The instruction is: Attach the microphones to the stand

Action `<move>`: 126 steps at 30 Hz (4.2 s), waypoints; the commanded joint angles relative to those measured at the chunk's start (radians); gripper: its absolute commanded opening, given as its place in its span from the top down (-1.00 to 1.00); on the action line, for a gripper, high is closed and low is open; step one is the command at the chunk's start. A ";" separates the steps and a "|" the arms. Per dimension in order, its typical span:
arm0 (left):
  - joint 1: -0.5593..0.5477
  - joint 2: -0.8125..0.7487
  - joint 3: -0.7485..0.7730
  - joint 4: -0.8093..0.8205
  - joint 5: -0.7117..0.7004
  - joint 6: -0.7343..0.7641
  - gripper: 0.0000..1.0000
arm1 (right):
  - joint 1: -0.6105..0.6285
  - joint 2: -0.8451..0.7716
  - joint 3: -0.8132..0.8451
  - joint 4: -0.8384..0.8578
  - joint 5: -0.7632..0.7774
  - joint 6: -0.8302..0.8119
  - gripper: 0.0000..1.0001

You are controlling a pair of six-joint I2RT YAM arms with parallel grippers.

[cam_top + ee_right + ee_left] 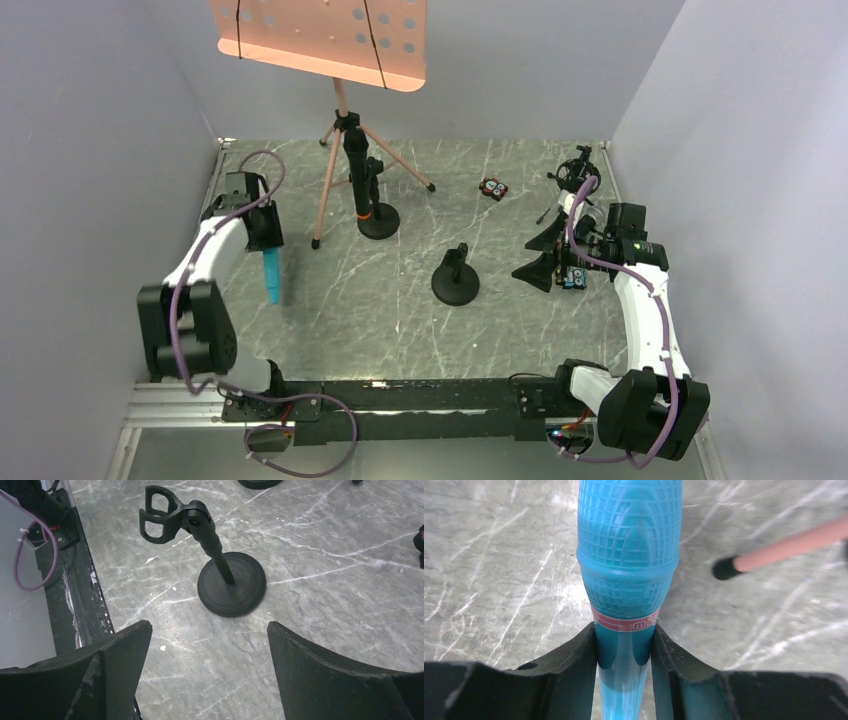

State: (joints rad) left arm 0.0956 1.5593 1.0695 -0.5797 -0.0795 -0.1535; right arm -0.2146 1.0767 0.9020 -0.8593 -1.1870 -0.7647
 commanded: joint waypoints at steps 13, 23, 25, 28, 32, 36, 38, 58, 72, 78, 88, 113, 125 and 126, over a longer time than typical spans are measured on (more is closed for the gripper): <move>-0.176 -0.872 -0.367 0.254 0.463 -0.021 1.00 | -0.004 -0.001 0.098 -0.258 -0.046 -0.287 -0.83; -0.556 -1.020 -0.362 0.418 0.486 -0.170 1.00 | 0.072 0.004 0.329 -0.411 -0.079 -0.282 -0.84; -0.651 -0.980 -0.332 0.446 0.439 -0.178 1.00 | 0.155 0.009 0.358 -0.364 -0.064 -0.199 -0.84; -0.809 -0.887 -0.252 0.457 0.342 -0.152 1.00 | 0.326 0.008 0.406 -0.271 -0.021 -0.062 -0.84; -0.971 -0.739 -0.120 0.492 0.263 -0.124 1.00 | 0.435 0.018 0.477 -0.170 -0.047 0.078 -0.90; -1.046 -0.604 -0.017 0.539 0.248 -0.122 1.00 | 0.458 0.032 0.530 -0.045 -0.107 0.261 -0.90; -1.068 -0.547 0.024 0.563 0.248 -0.128 1.00 | 0.458 0.028 0.535 0.055 -0.116 0.381 -0.90; -1.172 -0.281 0.210 0.641 0.241 -0.167 1.00 | 0.457 -0.004 0.371 0.625 -0.134 0.997 -0.82; -1.172 -0.289 0.180 0.681 0.267 -0.192 1.00 | 0.447 -0.031 0.281 0.848 -0.209 1.186 0.62; -1.170 -0.343 0.122 0.712 0.275 -0.243 -0.10 | 0.392 -0.023 0.311 0.828 -0.212 1.161 0.73; -1.106 -0.662 -0.128 0.596 0.158 -0.179 -0.72 | 0.285 0.049 0.552 0.445 -0.108 0.857 0.78; -1.083 -0.440 -0.379 0.875 0.115 0.021 -0.50 | 0.145 0.077 0.485 0.520 -0.085 0.806 0.76; -1.020 -0.489 -0.482 0.924 0.064 -0.053 -0.50 | 0.118 -0.005 0.301 0.551 -0.072 0.774 0.74; -1.018 -0.489 -0.486 0.936 0.069 -0.050 -0.47 | 0.116 -0.011 0.289 0.564 -0.074 0.775 0.74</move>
State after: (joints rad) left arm -0.9421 1.1099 0.5926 0.3004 -0.0006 -0.1753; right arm -0.0906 1.1080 1.2213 -0.3523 -1.2579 0.0269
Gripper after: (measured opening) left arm 0.765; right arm 0.518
